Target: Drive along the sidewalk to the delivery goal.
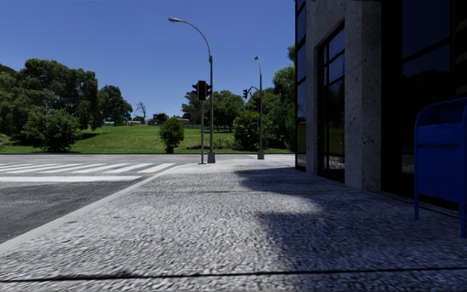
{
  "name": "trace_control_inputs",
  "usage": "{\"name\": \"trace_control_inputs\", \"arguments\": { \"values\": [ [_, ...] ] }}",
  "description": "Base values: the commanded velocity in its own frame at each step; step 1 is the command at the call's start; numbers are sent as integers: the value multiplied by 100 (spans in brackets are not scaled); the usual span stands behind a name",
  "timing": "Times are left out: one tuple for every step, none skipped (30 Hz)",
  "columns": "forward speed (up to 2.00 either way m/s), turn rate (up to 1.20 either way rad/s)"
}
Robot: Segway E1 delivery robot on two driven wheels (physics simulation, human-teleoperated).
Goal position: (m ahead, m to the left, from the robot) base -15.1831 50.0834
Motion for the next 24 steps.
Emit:
{"name": "trace_control_inputs", "arguments": {
  "values": [
    [200, 0],
    [200, 0],
    [200, 0],
    [200, 0],
    [200, 0],
    [200, 0],
    [200, 0],
    [200, 0],
    [200, 0],
    [200, 0],
    [200, 0],
    [200, 4],
    [200, 4],
    [200, 6],
    [200, 7],
    [200, 9],
    [200, 12],
    [200, 12],
    [200, 13],
    [200, 13],
    [200, 14],
    [200, 14],
    [200, 15],
    [200, 16]
  ]
}}
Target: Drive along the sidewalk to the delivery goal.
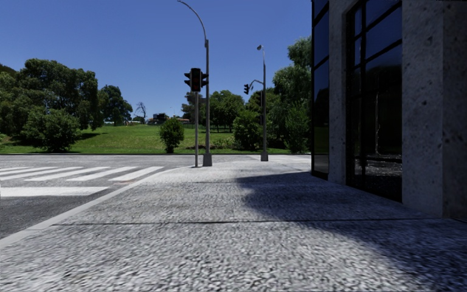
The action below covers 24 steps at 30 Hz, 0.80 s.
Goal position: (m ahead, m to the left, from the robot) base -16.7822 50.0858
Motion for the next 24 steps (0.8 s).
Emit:
{"name": "trace_control_inputs", "arguments": {
  "values": [
    [200, 16],
    [200, 16],
    [200, 17],
    [200, 17],
    [200, 18],
    [200, 18],
    [200, 18],
    [200, 19],
    [200, 20],
    [200, 23],
    [200, 23],
    [200, 26],
    [200, 28],
    [200, 29],
    [200, 29],
    [200, 29],
    [200, 29],
    [200, 29],
    [200, 29],
    [200, 29],
    [200, 29],
    [200, 29],
    [200, 29],
    [200, 29]
  ]
}}
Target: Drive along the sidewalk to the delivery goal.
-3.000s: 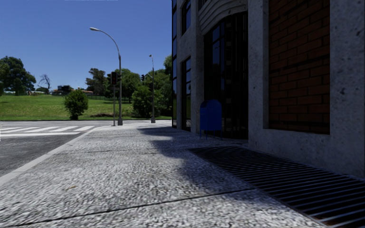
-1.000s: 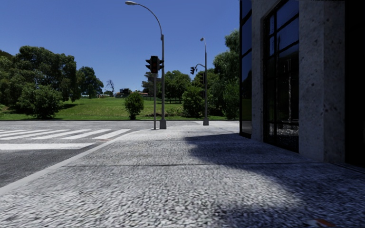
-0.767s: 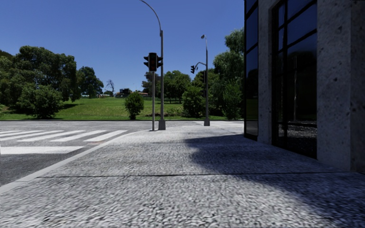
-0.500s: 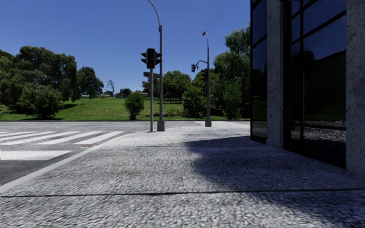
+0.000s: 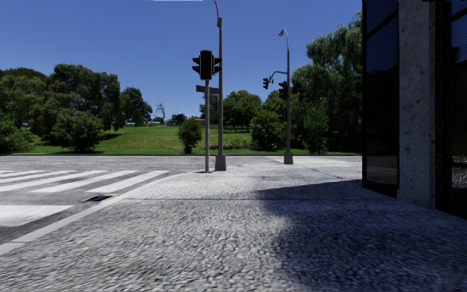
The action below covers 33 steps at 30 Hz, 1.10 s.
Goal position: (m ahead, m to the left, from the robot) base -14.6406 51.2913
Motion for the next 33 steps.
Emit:
{"name": "trace_control_inputs", "arguments": {
  "values": [
    [200, 29],
    [200, 29],
    [200, 29],
    [200, 29],
    [200, 29],
    [200, 29],
    [200, 29],
    [200, 29],
    [200, 29],
    [200, 29],
    [200, 31],
    [200, 35],
    [200, 36],
    [200, 36],
    [200, 36],
    [200, 36],
    [200, 37],
    [200, 37],
    [200, 38],
    [200, 38],
    [200, 39],
    [200, 39],
    [200, 39],
    [200, 39],
    [200, 39],
    [200, 39],
    [200, 39],
    [200, 39],
    [200, 39],
    [200, 39],
    [200, 39],
    [200, 39],
    [200, 39]
  ]
}}
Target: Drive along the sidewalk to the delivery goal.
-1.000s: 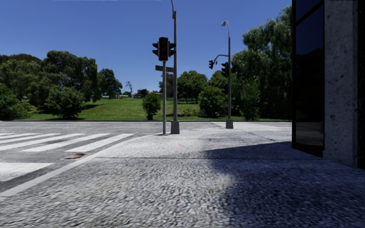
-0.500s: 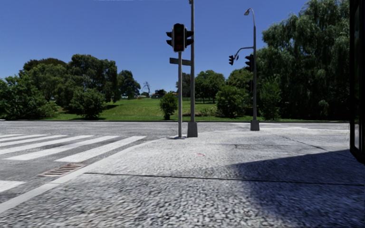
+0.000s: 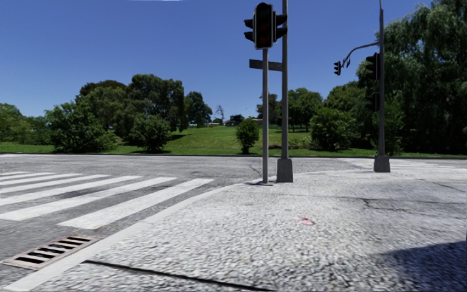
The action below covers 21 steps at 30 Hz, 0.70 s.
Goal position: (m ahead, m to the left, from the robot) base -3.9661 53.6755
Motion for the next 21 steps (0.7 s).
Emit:
{"name": "trace_control_inputs", "arguments": {
  "values": [
    [200, 39],
    [200, 39],
    [200, 39],
    [200, 39],
    [200, 39],
    [200, 39],
    [200, 39],
    [200, 39],
    [200, 42],
    [200, 46],
    [200, 46],
    [200, 48],
    [200, 48],
    [200, 48],
    [200, 48],
    [200, 48],
    [200, 49],
    [200, 51],
    [200, 52],
    [200, 52],
    [200, 53]
  ]
}}
